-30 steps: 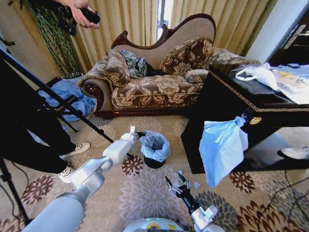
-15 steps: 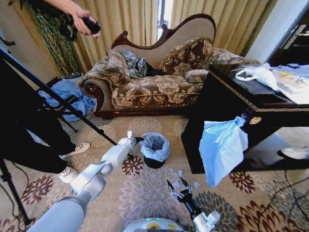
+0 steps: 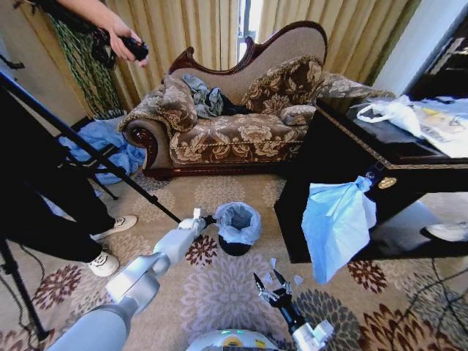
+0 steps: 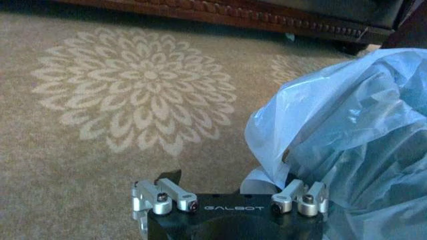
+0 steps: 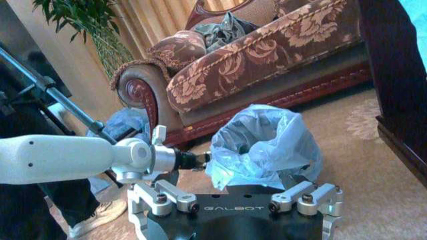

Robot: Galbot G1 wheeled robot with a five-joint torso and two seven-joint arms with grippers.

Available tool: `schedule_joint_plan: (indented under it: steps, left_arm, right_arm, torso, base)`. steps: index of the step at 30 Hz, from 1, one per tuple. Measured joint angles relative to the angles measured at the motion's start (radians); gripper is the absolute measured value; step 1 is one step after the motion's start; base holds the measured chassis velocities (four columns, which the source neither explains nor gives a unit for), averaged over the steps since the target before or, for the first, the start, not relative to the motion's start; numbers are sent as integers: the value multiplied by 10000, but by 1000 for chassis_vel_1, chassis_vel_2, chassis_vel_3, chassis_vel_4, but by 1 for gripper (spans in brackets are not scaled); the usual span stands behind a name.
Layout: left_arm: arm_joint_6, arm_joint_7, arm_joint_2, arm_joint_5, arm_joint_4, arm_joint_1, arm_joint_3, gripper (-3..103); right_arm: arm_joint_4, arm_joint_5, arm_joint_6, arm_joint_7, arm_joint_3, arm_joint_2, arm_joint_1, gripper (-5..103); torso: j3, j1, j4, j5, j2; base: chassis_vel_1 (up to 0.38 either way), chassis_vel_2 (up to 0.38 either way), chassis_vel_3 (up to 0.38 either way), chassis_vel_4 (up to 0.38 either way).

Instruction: Place a garbage bag over the trash bin.

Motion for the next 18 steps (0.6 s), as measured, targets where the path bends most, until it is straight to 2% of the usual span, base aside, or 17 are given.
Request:
schedule_joint_plan:
  steps: [4, 7, 18]
  left_arm:
    - [151, -9, 276, -24, -542, 167, 182, 94]
    - [295, -37, 581, -123, -1043, 312, 314, 91]
    - [945, -51, 1888, -640, -2759, 739, 649, 89]
  right_arm:
    - [-34, -7, 2, 10, -5, 64, 7, 99]
    - [-70, -15, 2, 18, -62, 126, 58, 99]
    - [-187, -33, 0, 26, -174, 219, 238, 99]
  torso:
    - [0, 0, 1, 0, 0]
    - [0, 0, 1, -2, 0]
    - [0, 0, 1, -2, 0]
  base:
    - [0, 0, 0, 0]
    - [0, 0, 0, 0]
    - [0, 0, 0, 0]
